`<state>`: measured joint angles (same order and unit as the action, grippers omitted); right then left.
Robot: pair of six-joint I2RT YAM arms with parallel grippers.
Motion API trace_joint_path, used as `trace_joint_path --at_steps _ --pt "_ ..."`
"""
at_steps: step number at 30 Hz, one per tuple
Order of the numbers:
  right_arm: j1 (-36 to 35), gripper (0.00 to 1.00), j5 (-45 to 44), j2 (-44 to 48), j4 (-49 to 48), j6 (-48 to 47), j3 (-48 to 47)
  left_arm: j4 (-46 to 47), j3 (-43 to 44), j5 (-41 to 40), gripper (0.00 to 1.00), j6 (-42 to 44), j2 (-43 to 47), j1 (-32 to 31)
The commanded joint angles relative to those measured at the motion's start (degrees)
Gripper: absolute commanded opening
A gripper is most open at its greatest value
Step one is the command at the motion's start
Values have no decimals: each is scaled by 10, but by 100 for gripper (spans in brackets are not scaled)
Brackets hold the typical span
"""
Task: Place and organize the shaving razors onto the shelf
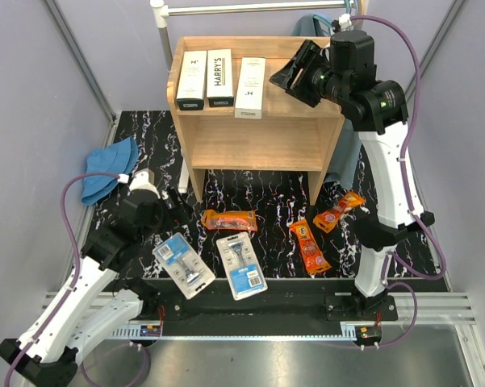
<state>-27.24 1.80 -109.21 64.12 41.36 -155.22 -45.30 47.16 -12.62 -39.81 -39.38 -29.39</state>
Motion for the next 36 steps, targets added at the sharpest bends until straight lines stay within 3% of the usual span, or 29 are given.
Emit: trace_joint_path --at_steps 1,11,22,36 --pt "3 61 43 -9 -39 -2 -8 28 -2 8 99 11 5 1" --pt "2 53 78 -35 -66 13 15 28 -4 6 99 11 9 0" --pt "2 38 97 -50 -112 27 32 28 -6 6 99 13 14 1" --pt "0 36 121 -60 -152 47 50 27 0 5 99 20 6 1"
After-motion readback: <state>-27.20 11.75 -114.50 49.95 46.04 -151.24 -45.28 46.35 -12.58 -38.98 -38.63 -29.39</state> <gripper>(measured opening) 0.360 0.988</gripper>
